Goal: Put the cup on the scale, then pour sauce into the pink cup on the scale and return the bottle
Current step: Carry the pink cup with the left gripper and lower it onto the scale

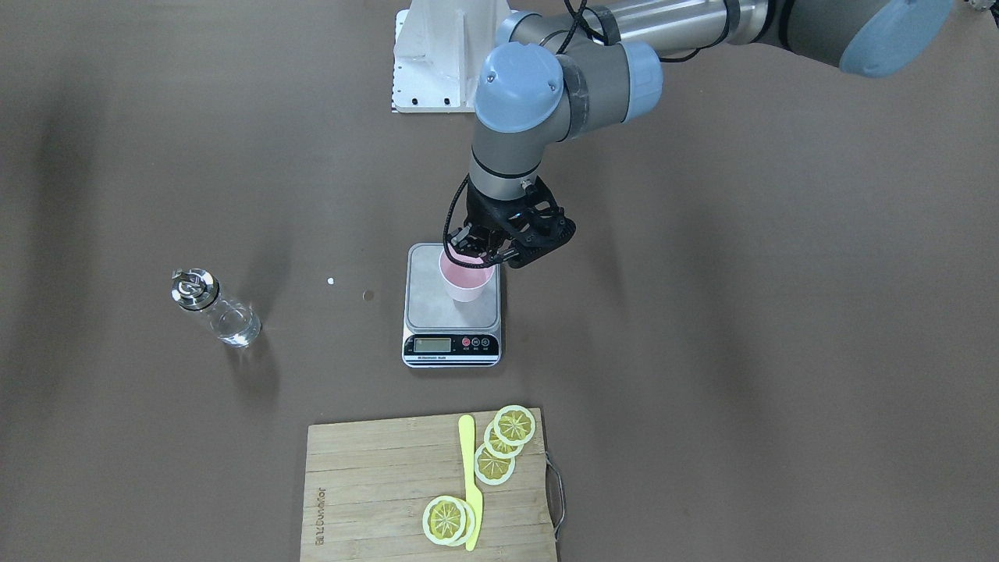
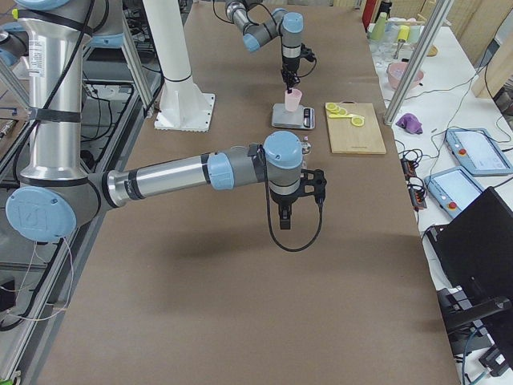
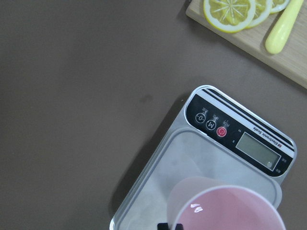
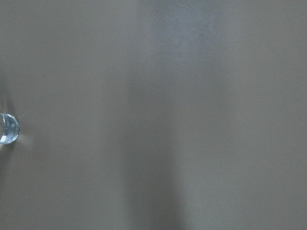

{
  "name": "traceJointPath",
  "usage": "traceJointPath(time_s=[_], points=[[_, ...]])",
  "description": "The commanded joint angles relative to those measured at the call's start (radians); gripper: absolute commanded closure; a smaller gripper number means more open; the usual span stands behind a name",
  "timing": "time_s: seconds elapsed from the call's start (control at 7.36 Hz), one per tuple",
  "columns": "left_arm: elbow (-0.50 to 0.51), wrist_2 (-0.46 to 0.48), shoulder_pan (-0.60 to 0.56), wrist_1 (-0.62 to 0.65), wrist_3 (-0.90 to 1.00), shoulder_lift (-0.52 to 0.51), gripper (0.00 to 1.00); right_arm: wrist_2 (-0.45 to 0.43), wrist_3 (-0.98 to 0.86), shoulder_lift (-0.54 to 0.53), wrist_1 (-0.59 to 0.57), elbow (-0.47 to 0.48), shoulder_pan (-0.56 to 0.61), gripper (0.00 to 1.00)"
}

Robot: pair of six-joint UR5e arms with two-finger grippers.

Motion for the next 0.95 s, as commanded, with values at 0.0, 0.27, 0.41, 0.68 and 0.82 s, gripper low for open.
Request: traceJointPath(time_s=[0.0,0.27,0.41,0.68,0.82], points=[[0.004,0.001,0.013,0.001,-0.005,-0.006,1.0,0.001,0.001,0.0,0.0,0.0,0.001,0.0],[0.007,0.002,0.017,0.001,-0.007,-0.008,1.0,0.001,0.0,-0.002,0.0,0.0,0.001,0.0],[0.009,0.002,0.019,-0.001,-0.01,-0.008,1.0,-0.001,0.0,-0.002,0.0,0.0,0.001,0.0],[0.009,0.002,0.026,-0.001,-0.028,-0.008,1.0,0.001,0.0,-0.003,0.0,0.001,0.001,0.0],[0.01,0.002,0.031,-0.001,-0.03,-0.008,1.0,0.001,0.001,-0.003,0.0,0.001,0.001,0.0]])
